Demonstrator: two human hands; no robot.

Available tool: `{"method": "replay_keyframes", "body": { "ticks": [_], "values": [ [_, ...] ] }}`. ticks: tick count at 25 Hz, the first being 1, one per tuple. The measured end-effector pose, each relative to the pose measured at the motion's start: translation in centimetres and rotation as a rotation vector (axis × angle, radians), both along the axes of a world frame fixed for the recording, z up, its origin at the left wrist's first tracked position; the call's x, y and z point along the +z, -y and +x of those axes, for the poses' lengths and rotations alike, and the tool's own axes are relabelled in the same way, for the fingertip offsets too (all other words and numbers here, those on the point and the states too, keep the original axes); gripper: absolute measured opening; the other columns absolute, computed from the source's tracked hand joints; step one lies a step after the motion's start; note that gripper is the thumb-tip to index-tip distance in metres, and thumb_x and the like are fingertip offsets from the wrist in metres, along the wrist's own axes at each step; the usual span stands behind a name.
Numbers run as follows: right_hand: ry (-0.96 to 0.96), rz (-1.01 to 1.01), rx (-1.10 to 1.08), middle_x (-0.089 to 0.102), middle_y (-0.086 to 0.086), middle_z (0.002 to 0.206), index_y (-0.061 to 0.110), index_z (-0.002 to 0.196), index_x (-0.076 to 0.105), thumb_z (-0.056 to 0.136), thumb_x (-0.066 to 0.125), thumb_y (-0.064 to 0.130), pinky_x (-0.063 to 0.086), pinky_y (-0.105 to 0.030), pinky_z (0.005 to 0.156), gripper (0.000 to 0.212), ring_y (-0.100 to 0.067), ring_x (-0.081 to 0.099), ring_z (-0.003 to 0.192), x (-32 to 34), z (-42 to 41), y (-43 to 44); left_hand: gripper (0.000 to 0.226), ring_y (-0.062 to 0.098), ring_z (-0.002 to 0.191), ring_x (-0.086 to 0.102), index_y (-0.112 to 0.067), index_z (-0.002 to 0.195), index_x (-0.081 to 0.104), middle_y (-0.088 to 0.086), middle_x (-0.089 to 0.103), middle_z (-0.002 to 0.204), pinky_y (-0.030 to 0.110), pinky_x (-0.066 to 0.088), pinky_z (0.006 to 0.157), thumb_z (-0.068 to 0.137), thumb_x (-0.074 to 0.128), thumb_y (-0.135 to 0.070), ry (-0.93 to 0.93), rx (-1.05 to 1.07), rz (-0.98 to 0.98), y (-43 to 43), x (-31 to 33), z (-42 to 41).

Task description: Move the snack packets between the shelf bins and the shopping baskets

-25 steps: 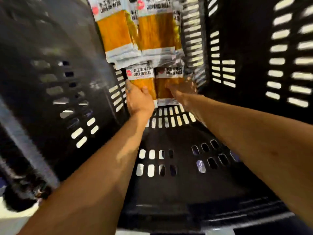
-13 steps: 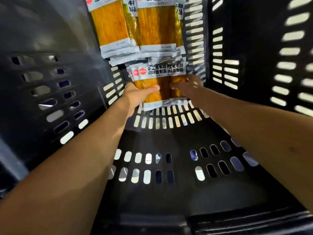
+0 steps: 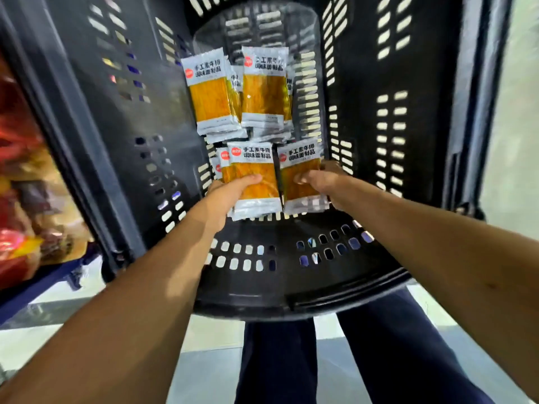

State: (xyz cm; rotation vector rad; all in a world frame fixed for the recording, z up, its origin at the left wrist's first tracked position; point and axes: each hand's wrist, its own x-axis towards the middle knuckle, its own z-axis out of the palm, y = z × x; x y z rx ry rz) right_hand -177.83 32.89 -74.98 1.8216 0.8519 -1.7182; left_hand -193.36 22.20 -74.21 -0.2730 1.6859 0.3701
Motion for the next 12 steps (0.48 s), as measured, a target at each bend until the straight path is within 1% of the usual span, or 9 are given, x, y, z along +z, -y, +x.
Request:
{"method": "replay_keyframes", "body": {
  "ticks": [1, 2, 4, 6, 7, 8, 9, 10, 12],
  "values": [
    [-0.015, -0.011, -0.022, 0.053, 0.0, 0.109, 0.014, 0.122, 0.048, 0.092, 0.058, 0.019, 0.037, -0.033, 0.103, 0.032, -0.023, 0.052, 0.113, 2.8, 0.2, -0.6, 0.119, 0.023, 0.109, 0.061, -0.021, 0.125, 0.051, 0.002, 0.064, 0.119, 0.044, 0.045, 0.1, 0.021, 0.087, -0.066, -0.006, 0.017, -0.01, -0.2, 2.2, -0.1],
    [-0.022, -0.01, -0.041, 0.052, 0.0, 0.107, 0.013, 0.122, 0.047, 0.092, 0.059, 0.018, 0.038, -0.032, 0.1, 0.033, -0.023, 0.053, 0.11, 5.1, 0.5, -0.9, 0.131, 0.024, 0.111, 0.059, -0.02, 0.128, 0.046, 0.002, 0.061, 0.122, 0.045, 0.044, 0.101, 0.013, 0.085, -0.068, -0.026, 0.033, -0.013, -0.3, 4.5, -0.2],
    [-0.067, 0.062, -0.037, 0.059, -0.001, 0.11, 0.011, 0.112, 0.053, 0.086, 0.067, 0.017, 0.043, -0.031, 0.094, 0.031, -0.02, 0.057, 0.101, 10.0, 1.4, -1.6, 0.136, 0.025, 0.112, 0.058, -0.02, 0.129, 0.044, 0.003, 0.06, 0.124, 0.046, 0.044, 0.1, 0.009, 0.083, -0.071, -0.039, 0.037, -0.005, -0.6, 9.8, -0.4],
    [-0.095, 0.152, -0.052, 0.064, -0.005, 0.111, 0.012, 0.101, 0.058, 0.079, 0.074, 0.017, 0.048, -0.035, 0.094, 0.027, -0.021, 0.061, 0.097, 15.2, 2.0, -2.5, 0.135, 0.025, 0.112, 0.058, -0.021, 0.128, 0.045, 0.003, 0.059, 0.124, 0.047, 0.043, 0.101, 0.009, 0.082, -0.072, -0.065, 0.082, 0.031, -1.2, 15.1, -0.2],
    [-0.111, 0.188, -0.059, 0.065, -0.006, 0.11, 0.011, 0.101, 0.06, 0.078, 0.075, 0.017, 0.048, -0.038, 0.095, 0.029, -0.023, 0.062, 0.097, 18.6, 2.4, -3.1, 0.133, 0.025, 0.112, 0.058, -0.021, 0.127, 0.046, 0.003, 0.059, 0.124, 0.047, 0.044, 0.101, 0.01, 0.082, -0.071, -0.084, 0.104, 0.072, -1.7, 18.5, 0.0],
    [-0.136, 0.208, -0.071, 0.066, -0.007, 0.11, 0.01, 0.106, 0.061, 0.077, 0.076, 0.016, 0.049, -0.04, 0.094, 0.033, -0.024, 0.063, 0.098, 21.8, 2.9, -3.7, 0.128, 0.024, 0.111, 0.059, -0.021, 0.125, 0.047, 0.003, 0.059, 0.123, 0.047, 0.045, 0.099, 0.012, 0.083, -0.069, -0.091, 0.12, 0.115, -2.1, 22.0, 0.3],
    [-0.174, 0.227, -0.085, 0.066, -0.007, 0.109, 0.008, 0.109, 0.061, 0.077, 0.076, 0.016, 0.052, -0.039, 0.09, 0.036, -0.024, 0.064, 0.096, 25.2, 3.5, -4.3, 0.116, 0.023, 0.108, 0.06, -0.021, 0.121, 0.05, 0.003, 0.061, 0.121, 0.045, 0.047, 0.098, 0.02, 0.085, -0.067, -0.095, 0.14, 0.154, -2.7, 25.8, 0.6],
    [-0.224, 0.249, -0.11, 0.067, -0.005, 0.104, 0.009, 0.109, 0.061, 0.078, 0.074, 0.014, 0.055, -0.034, 0.081, 0.034, -0.021, 0.065, 0.089, 28.7, 4.2, -4.7, 0.095, 0.022, 0.106, 0.061, -0.021, 0.115, 0.051, 0.003, 0.062, 0.117, 0.043, 0.048, 0.096, 0.036, 0.086, -0.061, -0.105, 0.158, 0.192, -3.0, 29.5, 1.2],
    [-0.337, 0.301, -0.156, 0.066, 0.0, 0.094, 0.015, 0.1, 0.062, 0.08, 0.071, 0.01, 0.053, -0.021, 0.062, 0.022, -0.012, 0.064, 0.077, 35.1, 5.6, -5.3, 0.051, 0.021, 0.103, 0.06, -0.023, 0.102, 0.048, -0.003, 0.062, 0.104, 0.04, 0.047, 0.096, 0.067, 0.08, -0.042, -0.142, 0.182, 0.272, -3.0, 35.2, 2.2]
  ]
}}
